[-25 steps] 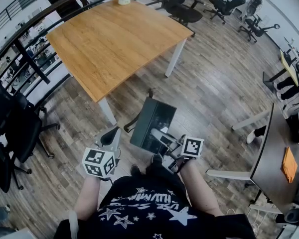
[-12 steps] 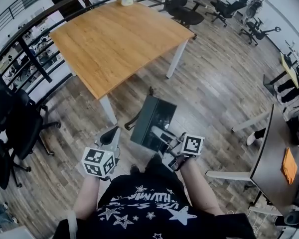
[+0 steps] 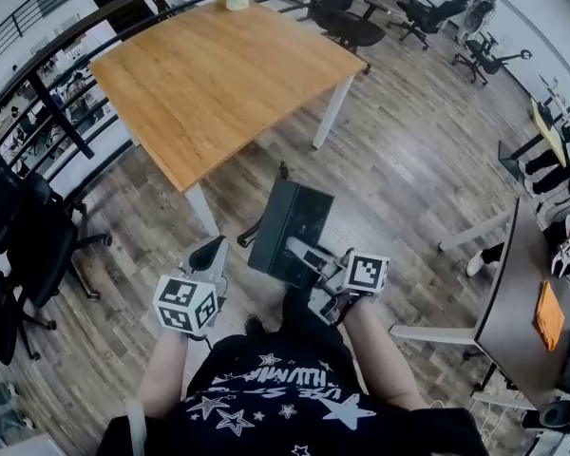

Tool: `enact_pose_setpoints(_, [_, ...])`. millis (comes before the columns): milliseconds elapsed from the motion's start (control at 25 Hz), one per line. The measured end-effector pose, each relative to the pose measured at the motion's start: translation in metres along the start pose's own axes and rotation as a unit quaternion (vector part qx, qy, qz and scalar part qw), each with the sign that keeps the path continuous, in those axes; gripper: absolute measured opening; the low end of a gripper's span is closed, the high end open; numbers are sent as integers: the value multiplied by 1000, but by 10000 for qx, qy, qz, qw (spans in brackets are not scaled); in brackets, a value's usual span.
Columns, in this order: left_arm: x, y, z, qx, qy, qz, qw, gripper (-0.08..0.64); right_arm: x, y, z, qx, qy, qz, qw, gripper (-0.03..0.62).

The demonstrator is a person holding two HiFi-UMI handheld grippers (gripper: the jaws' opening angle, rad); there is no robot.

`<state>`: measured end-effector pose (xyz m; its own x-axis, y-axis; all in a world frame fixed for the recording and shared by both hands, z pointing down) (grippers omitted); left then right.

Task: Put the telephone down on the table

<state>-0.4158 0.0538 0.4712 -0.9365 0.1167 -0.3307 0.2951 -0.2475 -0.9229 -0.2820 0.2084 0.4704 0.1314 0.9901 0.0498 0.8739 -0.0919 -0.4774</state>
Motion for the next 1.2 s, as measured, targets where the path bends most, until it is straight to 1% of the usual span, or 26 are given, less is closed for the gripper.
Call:
enact_pose_setpoints(200, [-24,5,0,30,90,1,10000,2,-7,12,-17,-139,107,157,9997,161])
enact_pose_setpoints(440, [-68,16,6,90,282,117,9995,2,-20,47,-43,-278,219,423,9985,161])
enact_pose_setpoints(680, [-119,34,11,253,554,128,9981,2,-32,97,-77,-274,292,678,9969,161])
enact_pose_setpoints(920, [-159,53,15,288,822,144,9961,2,-43,147,-102,-301,433,789,9955,161])
enact_pose_setpoints(1080, [-187,67,7,279,949,133,9950,2,-42,178,-117,-380,518,888,9940,161])
enact_pose_setpoints(1200, [-208,75,2,278,1039,117,9941,2,-43,201,-128,-303,612,970,9929,161])
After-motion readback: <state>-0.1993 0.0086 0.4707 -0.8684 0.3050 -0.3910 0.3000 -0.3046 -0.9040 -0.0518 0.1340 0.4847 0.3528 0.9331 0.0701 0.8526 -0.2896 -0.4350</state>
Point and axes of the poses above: the fingertips, and each gripper's own axes: x backward along the fingers, z to its left, y out of its top, the point moved 5 cm from there along x, backward along the fingers, and after that the axes turned 6 degrees about y, right-handed, at the moved point
